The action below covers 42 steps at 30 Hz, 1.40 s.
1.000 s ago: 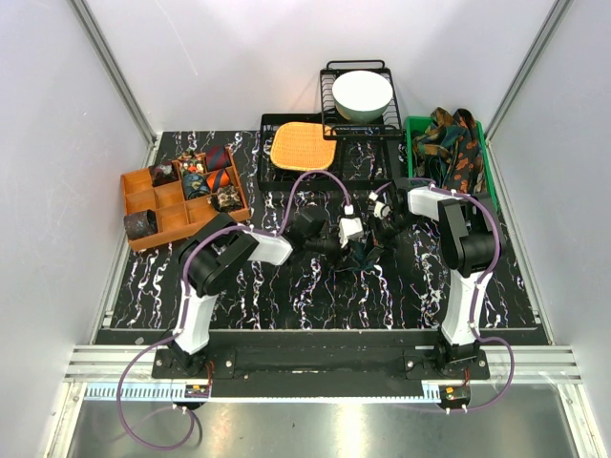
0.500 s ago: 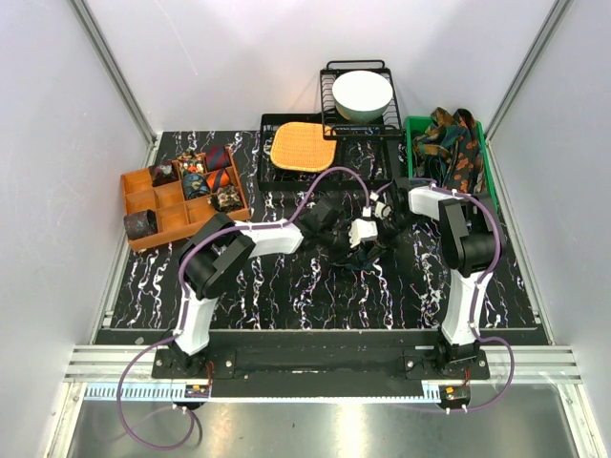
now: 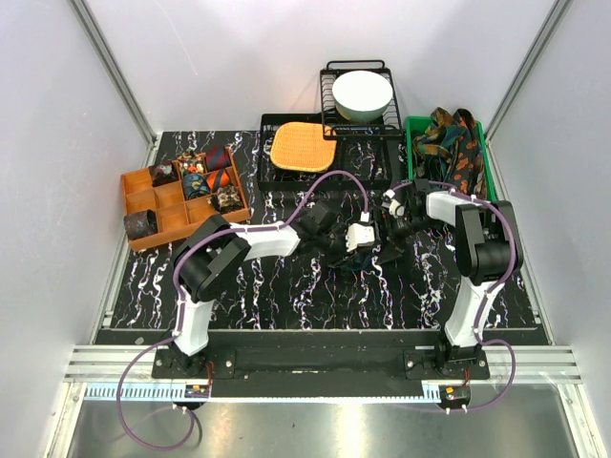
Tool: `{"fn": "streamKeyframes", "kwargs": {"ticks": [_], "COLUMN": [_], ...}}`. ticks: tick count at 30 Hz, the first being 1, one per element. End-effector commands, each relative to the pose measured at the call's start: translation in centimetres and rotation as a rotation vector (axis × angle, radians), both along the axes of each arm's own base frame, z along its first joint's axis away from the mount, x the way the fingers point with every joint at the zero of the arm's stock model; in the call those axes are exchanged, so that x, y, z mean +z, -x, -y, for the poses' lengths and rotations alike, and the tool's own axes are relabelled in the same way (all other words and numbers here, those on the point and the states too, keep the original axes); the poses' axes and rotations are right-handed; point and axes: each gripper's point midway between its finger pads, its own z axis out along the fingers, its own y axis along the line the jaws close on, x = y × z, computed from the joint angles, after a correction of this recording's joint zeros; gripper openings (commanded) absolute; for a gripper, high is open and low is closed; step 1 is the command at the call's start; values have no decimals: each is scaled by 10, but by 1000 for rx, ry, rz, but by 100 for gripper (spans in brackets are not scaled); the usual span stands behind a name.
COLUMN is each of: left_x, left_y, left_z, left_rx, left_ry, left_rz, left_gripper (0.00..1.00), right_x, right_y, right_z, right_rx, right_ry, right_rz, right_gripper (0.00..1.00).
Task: Roll the ties
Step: Roll the tie at the center of the board.
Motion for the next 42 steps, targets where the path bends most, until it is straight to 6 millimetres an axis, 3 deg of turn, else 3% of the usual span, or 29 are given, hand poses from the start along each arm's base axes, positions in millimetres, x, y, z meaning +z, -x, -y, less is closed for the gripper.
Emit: {"fn": "streamKeyframes", "kwargs": {"ticks": [1,7,12,15,18,27,31,37,42], "left_x": [-91,-89,-90,-92,-91,-91,-92,-90,-90], "left_y": [47,48,48,49,47,45,46,43,43], "left_z": [-76,-76,-77,-76,-74,-71,-69,-66,-64], "left_rx": [22,19,21,22,24,29,28,32,36], "left_ry": [-359,-355,-358,-358,-354,-349,-350,-346,-342], "left_rz": [-177,-176,-178,-184,-182,-193,-199,-201,-208], "left_gripper": [0,0,0,0,0,0,0,0,0], "right_x": [-1,-27,-32,-28,-7,33,36,14,17], "right_y": [-19,-30,-35,-31,-24,-11,2,25,44], "right_z": [0,2,-7,-19,-32,-48,-51,-45,-42], "right_rx": [-18,-90,-115,-87,-60,-15,2,-19,-27], "right_ry": [-18,13,-12,-92,-240,-509,-546,-400,-390], "right_rz": [127,130,126,101,95,74,17,-74,-146], "right_gripper": [98,98,98,94,92,85,86,95,99]}}
